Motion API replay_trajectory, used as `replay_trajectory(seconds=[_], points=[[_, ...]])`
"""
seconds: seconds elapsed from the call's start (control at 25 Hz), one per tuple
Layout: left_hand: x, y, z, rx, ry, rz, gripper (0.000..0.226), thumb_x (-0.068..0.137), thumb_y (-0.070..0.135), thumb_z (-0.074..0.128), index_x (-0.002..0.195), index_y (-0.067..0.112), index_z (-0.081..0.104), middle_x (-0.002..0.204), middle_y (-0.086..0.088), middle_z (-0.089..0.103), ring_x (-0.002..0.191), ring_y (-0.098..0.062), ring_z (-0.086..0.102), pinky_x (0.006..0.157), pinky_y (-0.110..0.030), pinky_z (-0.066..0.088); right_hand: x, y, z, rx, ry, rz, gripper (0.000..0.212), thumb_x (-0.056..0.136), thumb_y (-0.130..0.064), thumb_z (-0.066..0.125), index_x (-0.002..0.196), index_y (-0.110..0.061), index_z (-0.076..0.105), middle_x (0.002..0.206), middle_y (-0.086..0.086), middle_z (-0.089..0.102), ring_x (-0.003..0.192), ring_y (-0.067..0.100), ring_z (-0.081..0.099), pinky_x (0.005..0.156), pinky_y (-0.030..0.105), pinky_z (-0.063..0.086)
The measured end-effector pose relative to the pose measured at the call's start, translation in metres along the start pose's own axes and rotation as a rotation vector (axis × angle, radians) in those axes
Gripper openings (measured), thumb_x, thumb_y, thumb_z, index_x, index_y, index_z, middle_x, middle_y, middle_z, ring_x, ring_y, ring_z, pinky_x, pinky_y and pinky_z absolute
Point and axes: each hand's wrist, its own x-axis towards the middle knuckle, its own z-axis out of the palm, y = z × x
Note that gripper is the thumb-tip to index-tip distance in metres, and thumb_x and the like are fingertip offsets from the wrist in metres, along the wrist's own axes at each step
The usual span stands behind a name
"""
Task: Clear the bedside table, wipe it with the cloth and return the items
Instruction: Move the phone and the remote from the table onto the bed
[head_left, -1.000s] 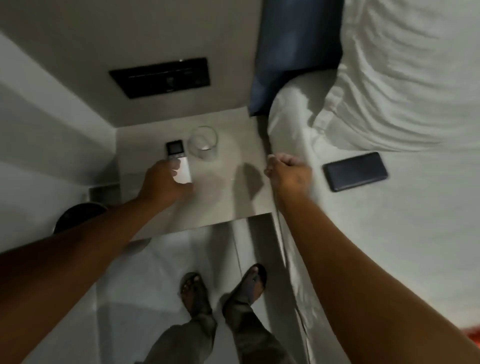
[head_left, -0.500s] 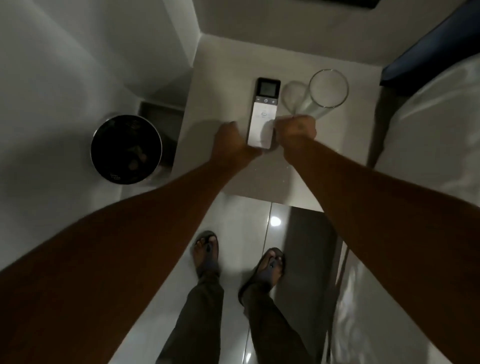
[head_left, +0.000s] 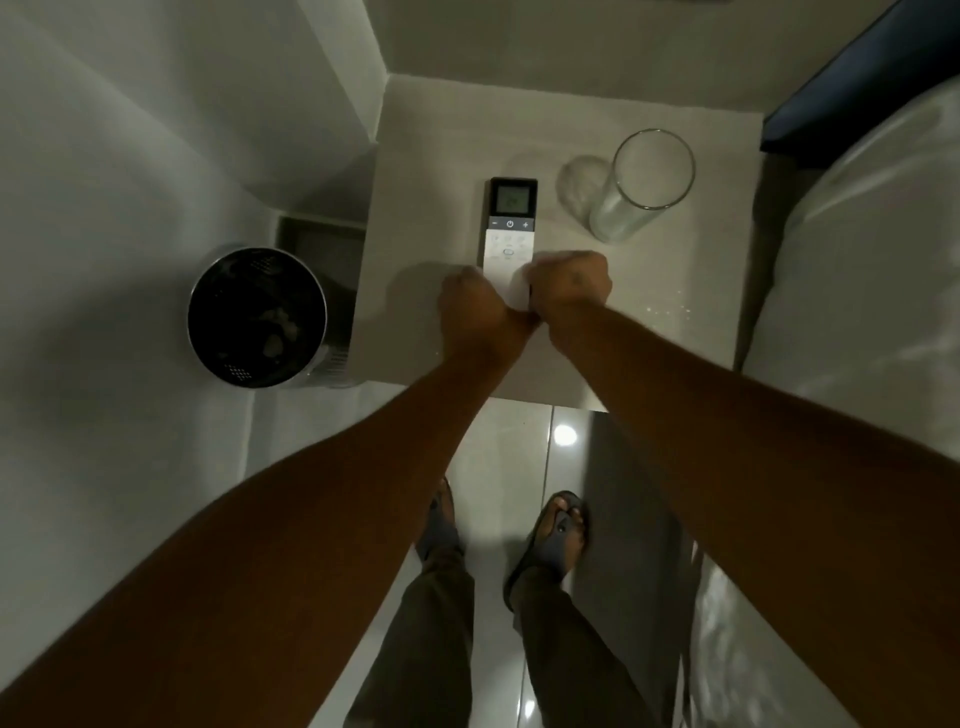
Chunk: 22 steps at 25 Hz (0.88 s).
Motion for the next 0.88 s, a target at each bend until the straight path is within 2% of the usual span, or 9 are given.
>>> replay_trajectory(seconds=[0.16, 0.24, 0.32, 0.36, 0.4, 0.52, 0.64, 0.76, 0.88], points=[[-0.073, 0.019, -0.027, -0.011, -0.080, -0.002, 0.075, 0.055, 0.070, 0.068, 0.109, 0.018, 0.068, 0.105, -0.001, 0.074, 0.096, -0.018, 0.072, 0.080, -0.036, 0.064, -0.039, 0.034, -0.026, 0.113, 0.040, 0.083, 0.017, 0.091, -0.019, 0.067, 0.105, -0.011, 0.071, 0.106, 0.008, 0.071, 0.095, 0.023, 0.068, 0.088, 0.033, 0.058], [-0.106, 0.040, -0.036, 0.018, -0.159, 0.075, 0.063, 0.060, 0.060, 0.068, 0.105, 0.016, 0.068, 0.101, -0.003, 0.072, 0.092, -0.020, 0.070, 0.081, -0.037, 0.061, -0.069, 0.051, -0.052, 0.264, 0.113, 0.095, 0.003, 0.089, -0.019, 0.071, 0.090, -0.022, 0.070, 0.098, 0.002, 0.070, 0.097, 0.021, 0.069, 0.090, 0.035, 0.058], [-0.131, 0.068, -0.032, 0.041, -0.247, 0.220, 0.047, 0.068, 0.048, 0.080, 0.102, 0.019, 0.068, 0.097, 0.002, 0.073, 0.086, -0.011, 0.069, 0.071, -0.020, 0.058, -0.095, 0.067, -0.090, 0.408, 0.220, 0.071, 0.023, 0.086, -0.013, 0.072, 0.069, -0.028, 0.071, 0.085, -0.002, 0.075, 0.087, 0.022, 0.074, 0.083, 0.043, 0.061], [-0.142, 0.084, -0.027, 0.061, -0.286, 0.302, 0.040, 0.071, 0.040, 0.085, 0.102, 0.022, 0.068, 0.097, 0.005, 0.072, 0.085, -0.008, 0.067, 0.066, -0.012, 0.053, -0.108, 0.075, -0.112, 0.493, 0.286, 0.064, 0.024, 0.085, -0.010, 0.071, 0.065, -0.023, 0.073, 0.079, 0.000, 0.077, 0.080, 0.024, 0.076, 0.077, 0.047, 0.062], [-0.155, 0.103, -0.022, 0.096, -0.313, 0.369, 0.042, 0.071, 0.035, 0.086, 0.107, 0.023, 0.068, 0.100, 0.006, 0.070, 0.089, -0.008, 0.065, 0.066, -0.009, 0.050, -0.120, 0.082, -0.134, 0.579, 0.345, 0.047, 0.021, 0.085, -0.008, 0.069, 0.068, -0.018, 0.076, 0.075, 0.002, 0.077, 0.076, 0.024, 0.076, 0.072, 0.049, 0.062], [-0.199, 0.154, -0.004, 0.164, -0.361, 0.635, 0.064, 0.066, 0.031, 0.087, 0.125, 0.022, 0.063, 0.115, 0.003, 0.065, 0.105, -0.012, 0.059, 0.080, -0.018, 0.051, -0.160, 0.107, -0.203, 0.776, 0.536, 0.030, 0.017, 0.089, -0.009, 0.068, 0.078, -0.018, 0.078, 0.074, -0.002, 0.077, 0.074, 0.018, 0.076, 0.070, 0.046, 0.064], [-0.235, 0.191, 0.022, 0.192, -0.480, 0.853, 0.074, 0.067, 0.027, 0.086, 0.135, 0.016, 0.059, 0.122, -0.002, 0.061, 0.111, -0.014, 0.057, 0.076, -0.007, 0.038, -0.186, 0.136, -0.251, 0.944, 0.731, 0.097, 0.015, 0.087, -0.010, 0.072, 0.080, -0.021, 0.078, 0.078, -0.005, 0.078, 0.079, 0.012, 0.075, 0.075, 0.033, 0.063], [-0.263, 0.218, 0.063, 0.223, -0.575, 1.027, 0.073, 0.068, 0.027, 0.088, 0.133, 0.012, 0.061, 0.124, -0.008, 0.062, 0.116, -0.022, 0.060, 0.081, -0.012, 0.046, -0.188, 0.166, -0.287, 1.044, 0.851, 0.169, 0.035, 0.085, -0.008, 0.072, 0.056, -0.027, 0.073, 0.063, -0.011, 0.072, 0.069, 0.009, 0.071, 0.070, 0.029, 0.064], [-0.273, 0.231, 0.099, 0.291, -0.617, 1.046, 0.066, 0.071, 0.034, 0.088, 0.127, 0.013, 0.062, 0.126, -0.008, 0.062, 0.118, -0.025, 0.058, 0.091, -0.036, 0.056, -0.175, 0.183, -0.308, 1.020, 0.895, 0.279, 0.032, 0.085, -0.008, 0.071, 0.057, -0.022, 0.072, 0.056, -0.009, 0.069, 0.064, 0.012, 0.069, 0.062, 0.027, 0.063]])
